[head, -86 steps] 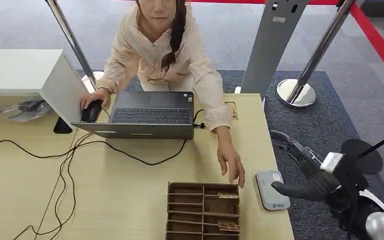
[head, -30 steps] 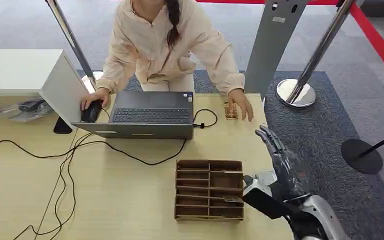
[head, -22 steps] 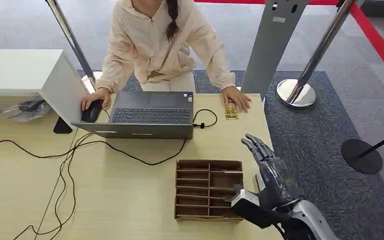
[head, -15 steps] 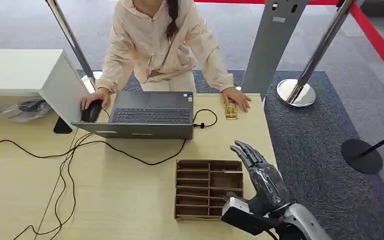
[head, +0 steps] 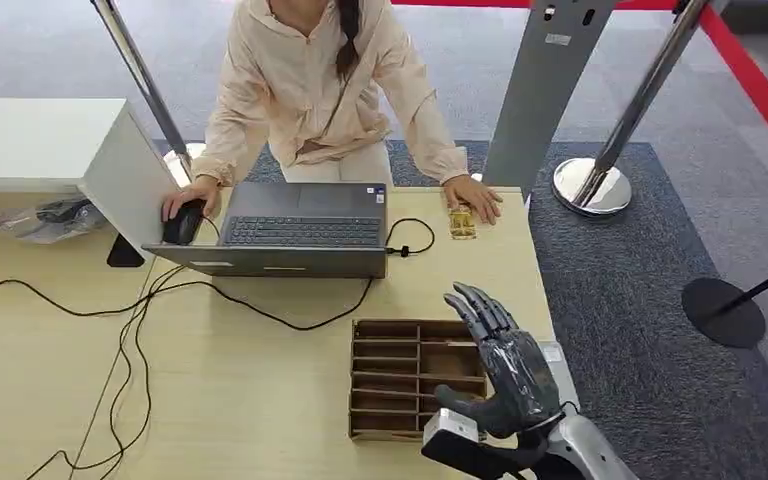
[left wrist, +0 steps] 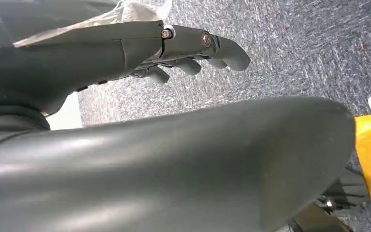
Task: Pass the card to the sensor for recognition and then transmit it.
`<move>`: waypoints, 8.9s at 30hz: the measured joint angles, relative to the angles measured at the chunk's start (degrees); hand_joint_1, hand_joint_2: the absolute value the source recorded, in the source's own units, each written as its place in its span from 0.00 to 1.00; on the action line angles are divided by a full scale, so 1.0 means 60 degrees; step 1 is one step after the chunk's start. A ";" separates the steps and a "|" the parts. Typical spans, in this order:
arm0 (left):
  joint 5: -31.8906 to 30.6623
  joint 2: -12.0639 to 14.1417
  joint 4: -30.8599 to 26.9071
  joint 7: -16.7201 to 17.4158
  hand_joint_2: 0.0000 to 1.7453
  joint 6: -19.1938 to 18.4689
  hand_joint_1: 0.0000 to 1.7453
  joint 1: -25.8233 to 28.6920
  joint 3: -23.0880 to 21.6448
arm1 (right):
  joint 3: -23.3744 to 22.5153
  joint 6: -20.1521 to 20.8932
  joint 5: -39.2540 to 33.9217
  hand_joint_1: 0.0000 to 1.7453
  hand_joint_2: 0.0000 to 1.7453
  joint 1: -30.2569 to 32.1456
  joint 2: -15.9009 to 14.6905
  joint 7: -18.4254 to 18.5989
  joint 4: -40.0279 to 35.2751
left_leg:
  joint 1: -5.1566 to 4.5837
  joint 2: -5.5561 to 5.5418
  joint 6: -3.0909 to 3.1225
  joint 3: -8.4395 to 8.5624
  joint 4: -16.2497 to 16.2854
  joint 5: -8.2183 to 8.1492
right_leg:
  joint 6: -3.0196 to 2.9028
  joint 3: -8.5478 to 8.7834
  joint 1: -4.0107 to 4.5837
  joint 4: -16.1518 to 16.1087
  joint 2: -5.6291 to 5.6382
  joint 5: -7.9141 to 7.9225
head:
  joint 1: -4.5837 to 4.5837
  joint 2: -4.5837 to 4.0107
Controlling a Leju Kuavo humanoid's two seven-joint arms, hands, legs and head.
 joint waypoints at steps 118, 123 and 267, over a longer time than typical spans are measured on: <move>-0.0208 -0.0357 0.0000 -0.0528 0.00 0.0259 0.00 0.0010 -0.0004 | -0.0088 0.0692 0.3596 0.79 1.00 -0.0784 0.0579 0.0896 0.1293 | 0.0000 0.0000 -0.0003 0.0011 0.0005 0.0005 | 0.0001 0.0006 0.0002 0.0001 0.0001 0.0003 | 0.0000 0.0000; -0.0208 -0.0350 0.0000 -0.0561 0.00 0.0270 0.00 0.0011 -0.0004 | -0.0244 0.1016 0.3752 0.80 1.00 -0.0782 0.0317 0.0914 0.0845 | 0.0000 0.0000 -0.0003 0.0011 0.0005 0.0005 | 0.0002 0.0006 0.0001 0.0001 0.0001 0.0003 | 0.0004 0.0000; -0.0619 -0.0441 0.0000 -0.0969 0.00 0.0466 0.00 0.0002 -0.0040 | 0.0918 0.0659 0.3180 0.89 1.00 -0.0962 0.1322 0.0790 0.2266 | 0.0002 0.0001 -0.0003 0.0034 0.0005 0.0007 | 0.0001 0.0030 0.0003 0.0002 0.0001 0.0005 | 0.0004 0.0000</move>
